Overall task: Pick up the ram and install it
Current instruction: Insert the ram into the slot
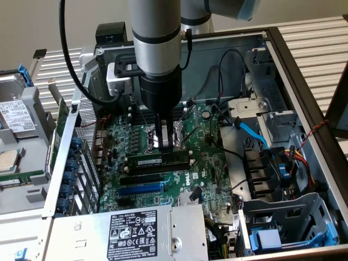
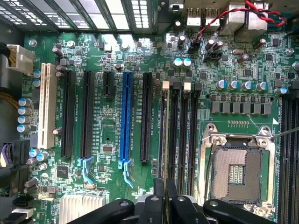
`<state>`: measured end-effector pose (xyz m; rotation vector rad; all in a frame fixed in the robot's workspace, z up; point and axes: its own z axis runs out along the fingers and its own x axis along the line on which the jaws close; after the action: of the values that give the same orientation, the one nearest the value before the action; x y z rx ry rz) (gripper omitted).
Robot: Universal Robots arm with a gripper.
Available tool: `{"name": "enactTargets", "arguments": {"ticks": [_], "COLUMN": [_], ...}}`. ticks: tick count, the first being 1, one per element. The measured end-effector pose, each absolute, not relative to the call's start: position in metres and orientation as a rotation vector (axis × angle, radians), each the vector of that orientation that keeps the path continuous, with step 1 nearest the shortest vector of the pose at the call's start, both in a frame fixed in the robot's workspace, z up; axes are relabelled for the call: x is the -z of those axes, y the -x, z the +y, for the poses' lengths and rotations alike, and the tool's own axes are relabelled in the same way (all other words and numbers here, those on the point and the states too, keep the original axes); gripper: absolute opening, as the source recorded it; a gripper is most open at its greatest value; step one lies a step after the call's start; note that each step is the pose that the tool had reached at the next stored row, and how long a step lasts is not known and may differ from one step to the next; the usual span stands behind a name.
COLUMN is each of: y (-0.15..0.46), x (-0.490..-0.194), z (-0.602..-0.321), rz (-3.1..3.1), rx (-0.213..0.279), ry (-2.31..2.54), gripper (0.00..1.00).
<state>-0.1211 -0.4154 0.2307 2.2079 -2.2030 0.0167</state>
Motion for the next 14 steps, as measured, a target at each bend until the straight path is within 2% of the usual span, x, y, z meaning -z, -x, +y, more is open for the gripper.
{"name": "enactTargets", "arguments": {"ticks": [14], "y": [0.1221], "x": [-0.2292], "z": [-0.4154], "rz": [-2.205], "rx": [-0.015], "ry": [-2.210], "gripper": [0.13]}}
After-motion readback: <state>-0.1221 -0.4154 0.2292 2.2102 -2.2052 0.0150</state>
